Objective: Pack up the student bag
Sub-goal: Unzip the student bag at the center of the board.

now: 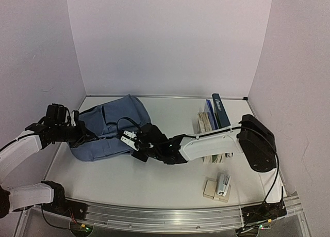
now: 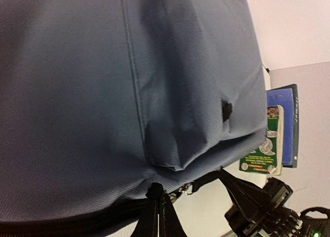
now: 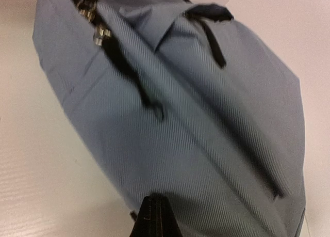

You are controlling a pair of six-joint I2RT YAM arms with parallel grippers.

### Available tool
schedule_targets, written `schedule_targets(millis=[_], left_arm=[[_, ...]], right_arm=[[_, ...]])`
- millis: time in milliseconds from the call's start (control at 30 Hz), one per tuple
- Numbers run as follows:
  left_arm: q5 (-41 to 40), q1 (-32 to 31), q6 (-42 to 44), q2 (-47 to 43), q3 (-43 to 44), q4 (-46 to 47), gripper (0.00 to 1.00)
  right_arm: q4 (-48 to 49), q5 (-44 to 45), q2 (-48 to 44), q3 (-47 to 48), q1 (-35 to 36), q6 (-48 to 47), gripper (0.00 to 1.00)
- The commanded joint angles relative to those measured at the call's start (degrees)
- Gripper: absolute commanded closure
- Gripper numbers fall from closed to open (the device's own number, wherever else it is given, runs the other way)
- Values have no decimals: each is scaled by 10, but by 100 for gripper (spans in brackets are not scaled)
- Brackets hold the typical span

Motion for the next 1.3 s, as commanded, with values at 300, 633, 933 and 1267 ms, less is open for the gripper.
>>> schedule_targets(millis=[300, 633, 933, 1267], left_arm=[[1, 21, -2, -34, 10, 24, 100], [46, 21, 3, -45, 1, 26, 100], [69, 21, 2, -43, -13, 40, 100], [77, 21, -5, -54, -28, 51, 100]], right_arm=[[3, -26, -138, -77, 15, 83, 66], [-34, -62, -24, 77, 14, -8, 32], [-68, -81, 68, 195, 4, -73, 27], [-114, -90, 162, 308, -5, -95, 26]])
